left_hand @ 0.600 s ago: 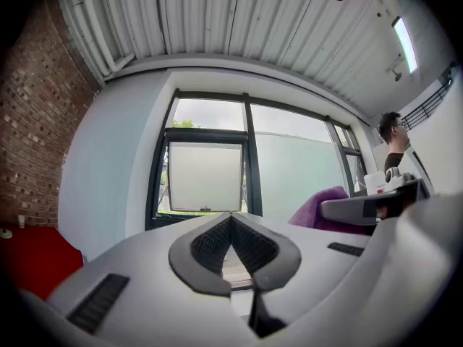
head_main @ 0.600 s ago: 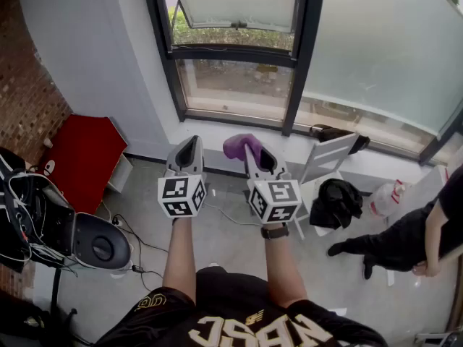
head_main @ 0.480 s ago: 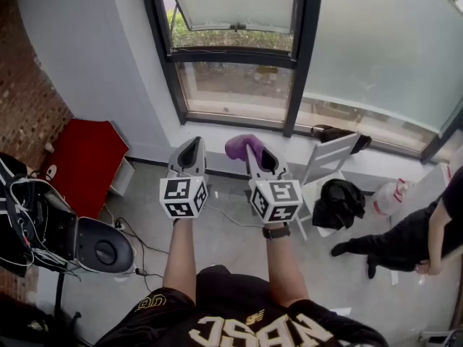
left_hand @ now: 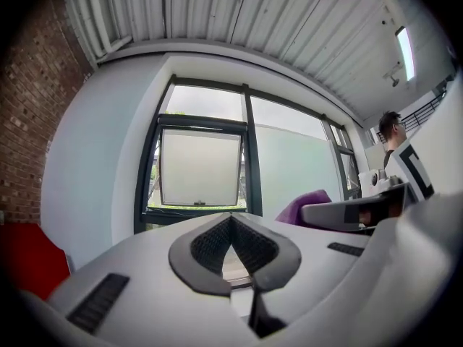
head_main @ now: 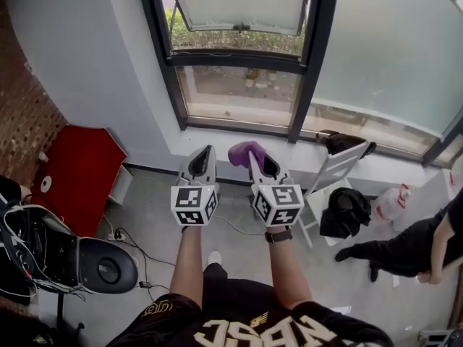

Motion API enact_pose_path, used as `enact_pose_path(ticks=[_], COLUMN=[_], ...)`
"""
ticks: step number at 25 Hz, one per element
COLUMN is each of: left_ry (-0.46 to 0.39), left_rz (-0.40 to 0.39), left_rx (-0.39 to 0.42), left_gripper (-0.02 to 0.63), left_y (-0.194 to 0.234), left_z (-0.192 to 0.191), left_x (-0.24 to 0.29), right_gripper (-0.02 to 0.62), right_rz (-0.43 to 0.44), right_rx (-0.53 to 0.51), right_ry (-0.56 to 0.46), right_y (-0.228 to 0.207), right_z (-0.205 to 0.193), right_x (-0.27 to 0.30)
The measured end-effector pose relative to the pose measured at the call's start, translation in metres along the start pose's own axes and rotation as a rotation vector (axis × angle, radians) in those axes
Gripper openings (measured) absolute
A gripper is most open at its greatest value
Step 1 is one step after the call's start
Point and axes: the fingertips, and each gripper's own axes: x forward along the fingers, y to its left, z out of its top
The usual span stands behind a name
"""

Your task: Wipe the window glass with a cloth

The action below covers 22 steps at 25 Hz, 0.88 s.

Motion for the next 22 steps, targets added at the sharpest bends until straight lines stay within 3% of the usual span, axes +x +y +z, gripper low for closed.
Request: enact_pose_path(ticks=[10, 15, 19, 22], left_ry=[0.026, 0.062, 0.100, 0.110], left_rz=[0.008, -0.065, -0.080, -0.098], left_rx=[-0.071, -0.100, -0.160, -0.161], left_gripper=[0.009, 0.009, 0.009, 0.009], left_y=[0.161, 0.174, 0.179, 0.179], left_z=[-0.027, -0.060, -0.086, -0.100], left_x=[0.058, 0.096, 0.142, 0.183], right_gripper=[0.074, 0.074, 0.074, 0.074], right_rz=[0.001, -0.053, -0.081, -0.103], right_rx=[0.028, 0.044, 0.061, 0.096], right_ry=[0.062, 0.126, 0.140, 0.127], right_y=[0.055, 0.046, 0.011, -0.025], right_z=[-0.037, -0.066, -0.074, -0.081], right_x=[0.158, 0.198, 0.224, 0.252])
